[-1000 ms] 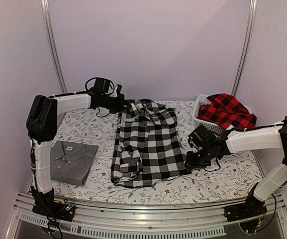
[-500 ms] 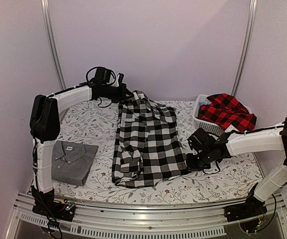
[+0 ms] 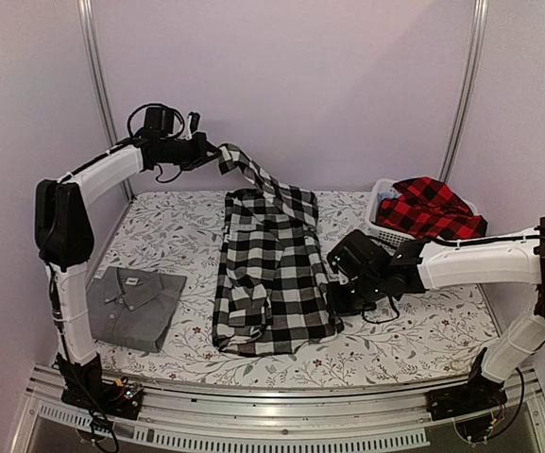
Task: Fold and stack the long sleeve shirts
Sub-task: Fold the 1/3-folded shirt at the center of the board.
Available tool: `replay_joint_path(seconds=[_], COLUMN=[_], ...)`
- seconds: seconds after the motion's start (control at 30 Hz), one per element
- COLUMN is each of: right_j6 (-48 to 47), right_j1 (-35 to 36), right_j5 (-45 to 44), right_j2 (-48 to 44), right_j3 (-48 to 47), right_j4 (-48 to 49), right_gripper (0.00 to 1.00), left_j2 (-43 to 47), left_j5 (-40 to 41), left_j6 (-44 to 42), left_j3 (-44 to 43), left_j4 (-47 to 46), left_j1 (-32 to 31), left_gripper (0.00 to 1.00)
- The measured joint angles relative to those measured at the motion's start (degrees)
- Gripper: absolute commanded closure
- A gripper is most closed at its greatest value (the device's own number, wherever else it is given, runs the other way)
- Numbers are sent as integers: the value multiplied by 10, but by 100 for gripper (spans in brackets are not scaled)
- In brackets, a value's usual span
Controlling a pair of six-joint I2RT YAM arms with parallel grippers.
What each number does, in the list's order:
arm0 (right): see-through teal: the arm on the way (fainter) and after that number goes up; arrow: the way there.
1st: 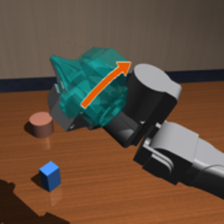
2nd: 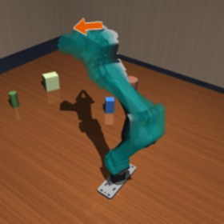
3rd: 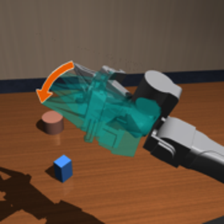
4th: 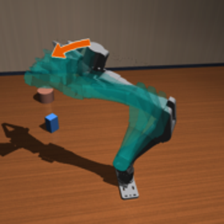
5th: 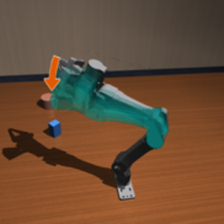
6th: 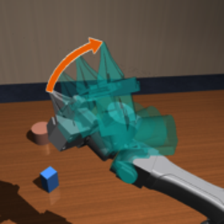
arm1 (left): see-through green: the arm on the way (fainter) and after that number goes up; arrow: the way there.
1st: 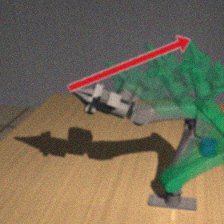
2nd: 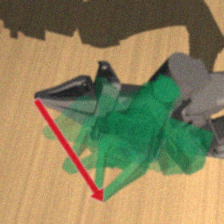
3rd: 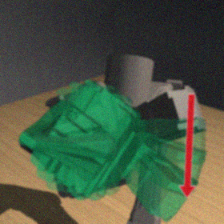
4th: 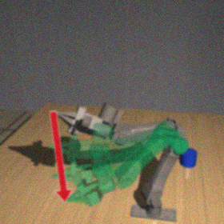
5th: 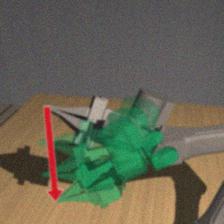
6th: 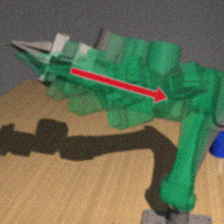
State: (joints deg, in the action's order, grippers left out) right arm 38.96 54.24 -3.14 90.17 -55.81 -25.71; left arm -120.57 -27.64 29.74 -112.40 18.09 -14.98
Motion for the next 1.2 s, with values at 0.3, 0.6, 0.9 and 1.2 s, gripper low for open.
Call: replay_joint_path(seconds=[0.3,0.6,0.9,1.2], right_j6=[-24,-41,-53,-64], right_j1=[6,9,12,20], right_j5=[83,127,146,180], right_j2=[71,103,104,172], right_j3=[-51,-104,-117,-197], right_j4=[17,29,33,35], right_gripper=[100,100,100,100], left_j2=[48,46,17,-23], left_j5=[1,-5,-20,-35], left_j6=[-26,-40,-26,-12], left_j3=[55,35,-92,-137], left_j4=[7,19,11,-1], left_j1=[102,112,112,112], left_gripper=[100,100,100,100])
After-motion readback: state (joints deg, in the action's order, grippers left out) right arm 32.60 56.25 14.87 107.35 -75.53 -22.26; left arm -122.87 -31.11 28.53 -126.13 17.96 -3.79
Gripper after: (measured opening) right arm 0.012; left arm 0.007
